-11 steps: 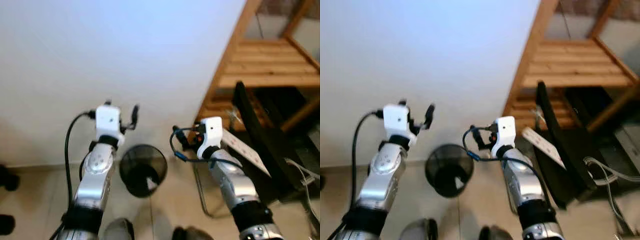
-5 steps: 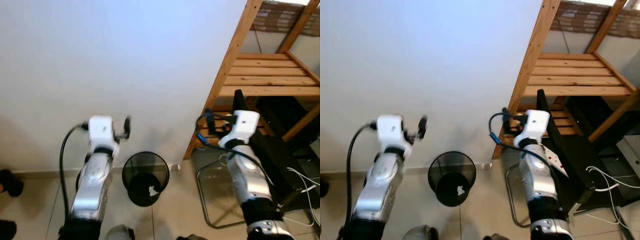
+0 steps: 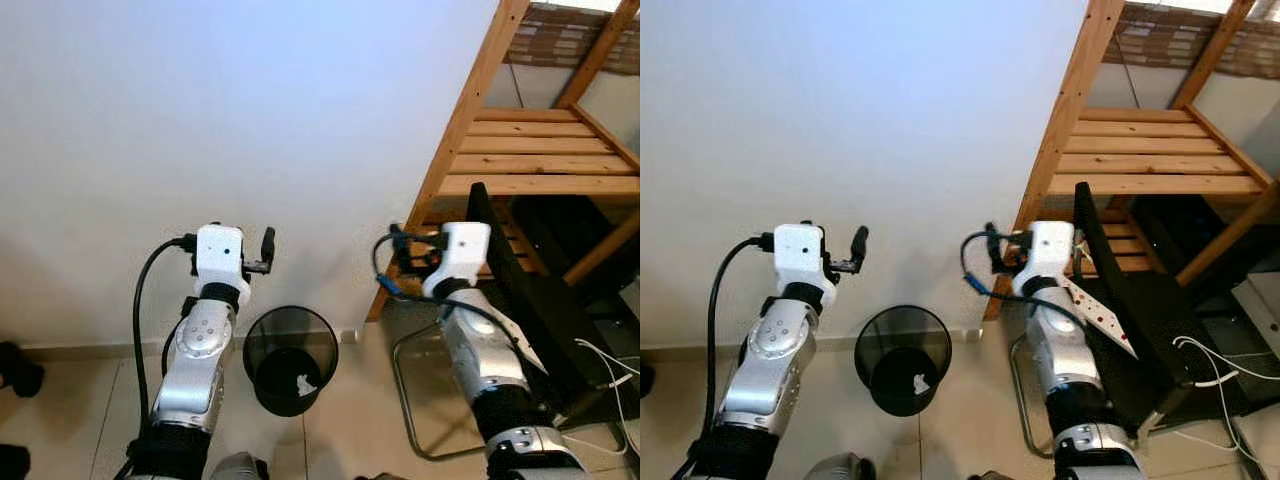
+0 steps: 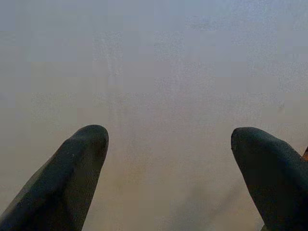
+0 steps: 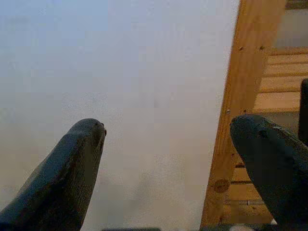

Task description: Clean up the room

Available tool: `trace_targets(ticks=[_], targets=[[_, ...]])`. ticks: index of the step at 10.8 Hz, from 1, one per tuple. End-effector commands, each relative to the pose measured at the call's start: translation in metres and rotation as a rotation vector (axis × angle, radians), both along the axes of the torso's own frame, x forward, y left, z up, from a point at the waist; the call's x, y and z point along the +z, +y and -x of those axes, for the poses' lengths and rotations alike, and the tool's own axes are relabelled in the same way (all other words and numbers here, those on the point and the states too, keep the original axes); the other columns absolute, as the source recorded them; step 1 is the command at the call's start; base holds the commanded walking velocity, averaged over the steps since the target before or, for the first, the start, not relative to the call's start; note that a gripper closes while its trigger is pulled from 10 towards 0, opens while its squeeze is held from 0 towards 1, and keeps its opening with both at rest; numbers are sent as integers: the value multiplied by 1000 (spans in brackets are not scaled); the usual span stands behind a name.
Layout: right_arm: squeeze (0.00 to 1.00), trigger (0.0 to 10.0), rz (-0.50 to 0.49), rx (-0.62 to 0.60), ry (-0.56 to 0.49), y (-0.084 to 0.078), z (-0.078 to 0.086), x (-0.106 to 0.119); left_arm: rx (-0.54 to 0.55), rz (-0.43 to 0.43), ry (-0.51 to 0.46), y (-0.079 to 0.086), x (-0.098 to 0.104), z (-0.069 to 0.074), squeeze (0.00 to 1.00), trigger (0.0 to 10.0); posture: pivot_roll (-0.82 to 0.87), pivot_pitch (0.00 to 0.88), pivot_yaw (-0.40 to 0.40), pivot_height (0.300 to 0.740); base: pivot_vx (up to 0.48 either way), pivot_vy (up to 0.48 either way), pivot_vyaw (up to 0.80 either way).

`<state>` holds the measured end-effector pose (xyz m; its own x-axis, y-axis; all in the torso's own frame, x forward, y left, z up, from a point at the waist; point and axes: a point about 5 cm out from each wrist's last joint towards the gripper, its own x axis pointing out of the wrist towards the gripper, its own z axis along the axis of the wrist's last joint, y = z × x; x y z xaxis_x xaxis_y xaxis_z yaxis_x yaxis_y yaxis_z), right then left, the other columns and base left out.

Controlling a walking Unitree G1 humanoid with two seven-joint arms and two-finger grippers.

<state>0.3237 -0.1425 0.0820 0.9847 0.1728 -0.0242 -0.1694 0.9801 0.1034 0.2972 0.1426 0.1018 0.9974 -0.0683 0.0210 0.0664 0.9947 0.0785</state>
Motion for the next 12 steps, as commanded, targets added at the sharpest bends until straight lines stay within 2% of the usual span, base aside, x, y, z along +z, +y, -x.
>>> trace_targets(ticks=[1, 2, 12], targets=[[149, 10000, 30, 25, -5, 4, -3, 1, -6, -3, -9, -5, 2, -3, 0, 10000, 86, 0, -74, 740, 0, 0, 0], [149, 10000, 40, 43, -7, 7, -3, 1, -7, 0, -9, -6, 2, -3, 0, 10000, 86, 0, -73, 740, 0, 0, 0], [153, 10000, 42, 48, 10, 8, -4, -3, -13, -3, -5, -11, 0, -7, 0, 10000, 68, 0, -65, 740, 0, -340, 0]])
